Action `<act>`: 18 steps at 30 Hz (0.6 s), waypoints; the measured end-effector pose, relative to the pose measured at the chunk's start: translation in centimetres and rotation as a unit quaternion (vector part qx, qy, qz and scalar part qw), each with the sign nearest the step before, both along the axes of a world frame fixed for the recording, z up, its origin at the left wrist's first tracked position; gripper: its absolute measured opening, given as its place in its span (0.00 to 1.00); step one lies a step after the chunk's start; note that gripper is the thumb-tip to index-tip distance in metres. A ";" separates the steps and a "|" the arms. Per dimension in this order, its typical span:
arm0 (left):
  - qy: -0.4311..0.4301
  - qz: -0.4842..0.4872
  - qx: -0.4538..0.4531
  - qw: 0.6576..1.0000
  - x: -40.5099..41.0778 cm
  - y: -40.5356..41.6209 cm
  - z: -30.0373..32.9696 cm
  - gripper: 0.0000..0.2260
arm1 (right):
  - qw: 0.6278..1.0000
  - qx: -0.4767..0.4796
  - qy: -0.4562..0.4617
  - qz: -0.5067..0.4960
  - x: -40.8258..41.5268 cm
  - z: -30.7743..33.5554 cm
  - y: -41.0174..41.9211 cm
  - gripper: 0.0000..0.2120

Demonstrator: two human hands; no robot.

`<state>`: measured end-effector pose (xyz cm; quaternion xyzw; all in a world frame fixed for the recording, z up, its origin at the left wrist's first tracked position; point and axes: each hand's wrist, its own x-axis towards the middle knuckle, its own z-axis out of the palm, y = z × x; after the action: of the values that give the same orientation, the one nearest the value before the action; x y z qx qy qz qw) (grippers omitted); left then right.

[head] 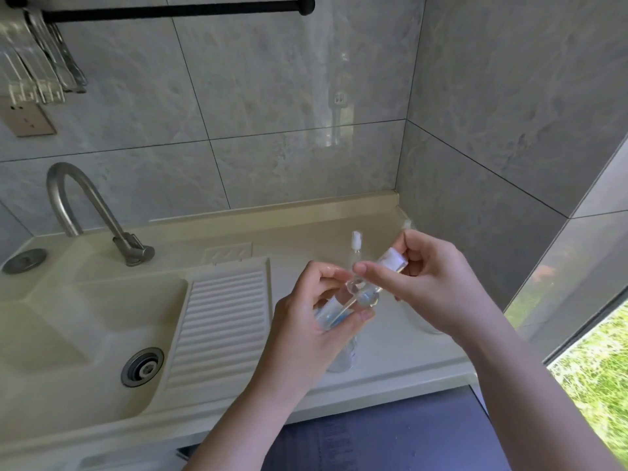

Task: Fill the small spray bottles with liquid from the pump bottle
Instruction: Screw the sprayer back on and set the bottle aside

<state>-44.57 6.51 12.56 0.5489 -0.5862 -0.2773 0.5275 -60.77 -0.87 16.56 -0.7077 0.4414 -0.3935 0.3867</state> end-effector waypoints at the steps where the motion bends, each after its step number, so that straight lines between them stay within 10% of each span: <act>1: -0.010 0.003 -0.005 1.000 0.0 0.0 0.0 0.17 | 0.999 -0.019 0.027 -0.019 0.0 0.0 0.1 0.28; 5: -0.025 0.014 -0.018 0.999 -0.1 0.1 0.1 0.17 | 0.980 -0.102 0.150 -0.085 0.2 -0.1 0.7 0.34; 12: -0.045 0.041 -0.023 0.998 0.2 -0.1 0.4 0.18 | 0.988 0.033 0.008 0.153 -2.3 1.4 -0.2 0.18; 18: -0.137 0.060 -0.071 0.986 0.1 -0.1 0.5 0.20 | 0.998 0.024 0.053 0.023 -1.5 1.4 0.3 0.18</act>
<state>-44.46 6.45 13.08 0.5771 -0.6369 -0.1255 0.4955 -62.28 -0.56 17.94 -0.7278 0.4545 -0.3357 0.3885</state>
